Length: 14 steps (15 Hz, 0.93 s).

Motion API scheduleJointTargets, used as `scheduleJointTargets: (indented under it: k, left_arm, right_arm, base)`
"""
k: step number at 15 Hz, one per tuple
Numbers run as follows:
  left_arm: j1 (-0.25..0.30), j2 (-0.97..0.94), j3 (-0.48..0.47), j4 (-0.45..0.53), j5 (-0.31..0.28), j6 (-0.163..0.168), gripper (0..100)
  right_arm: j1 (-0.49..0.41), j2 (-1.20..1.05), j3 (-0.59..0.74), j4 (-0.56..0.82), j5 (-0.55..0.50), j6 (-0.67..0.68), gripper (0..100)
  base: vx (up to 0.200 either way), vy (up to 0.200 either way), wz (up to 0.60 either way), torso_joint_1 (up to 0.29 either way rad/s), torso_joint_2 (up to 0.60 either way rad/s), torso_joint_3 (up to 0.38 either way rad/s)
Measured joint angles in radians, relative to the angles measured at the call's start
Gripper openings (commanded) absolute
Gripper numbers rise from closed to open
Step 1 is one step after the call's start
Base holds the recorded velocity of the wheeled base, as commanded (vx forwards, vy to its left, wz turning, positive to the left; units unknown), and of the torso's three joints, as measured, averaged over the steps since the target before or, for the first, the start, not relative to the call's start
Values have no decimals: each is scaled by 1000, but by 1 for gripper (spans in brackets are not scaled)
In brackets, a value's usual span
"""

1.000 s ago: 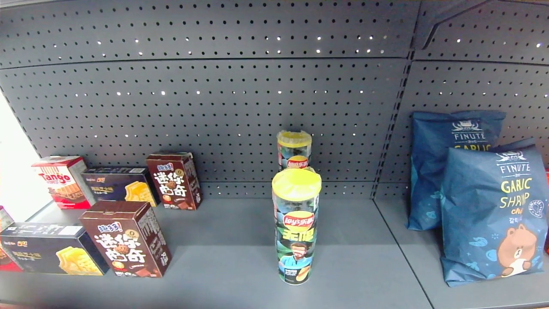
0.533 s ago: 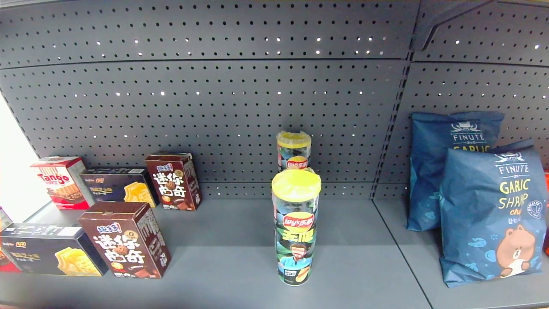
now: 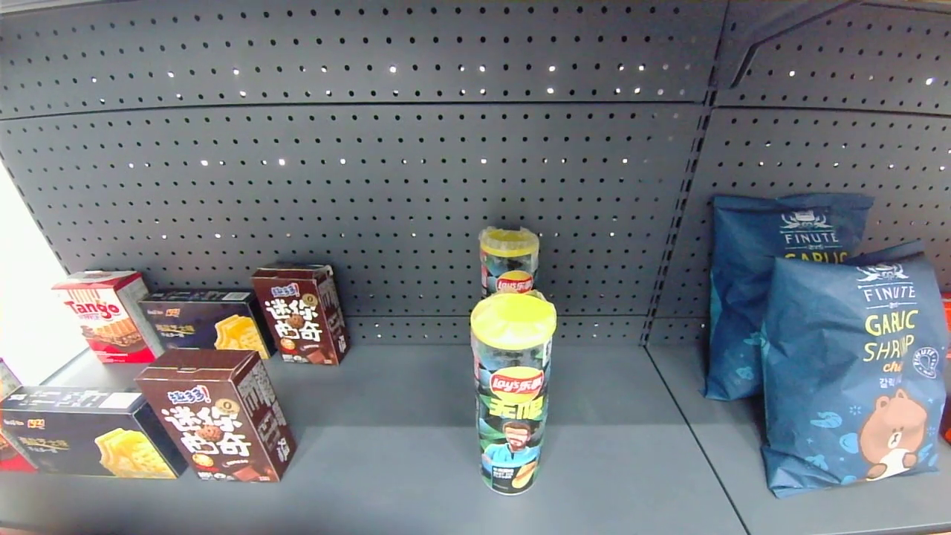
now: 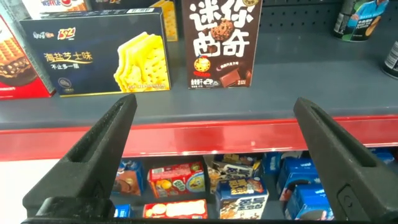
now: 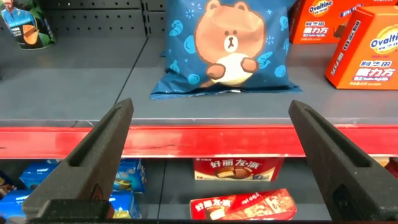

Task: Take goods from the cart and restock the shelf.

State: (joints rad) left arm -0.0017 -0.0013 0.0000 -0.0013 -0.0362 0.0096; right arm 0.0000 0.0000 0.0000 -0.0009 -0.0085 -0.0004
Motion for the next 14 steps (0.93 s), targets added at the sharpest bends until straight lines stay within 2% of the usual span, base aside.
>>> scheduleJointTargets:
  k: [14]
  left_arm:
    - [0, 0, 0, 0, 1, -3, 100]
  right_arm:
    - [0, 0, 0, 0, 0, 0, 100]
  base:
    - [0, -14, 0, 0, 0, 1]
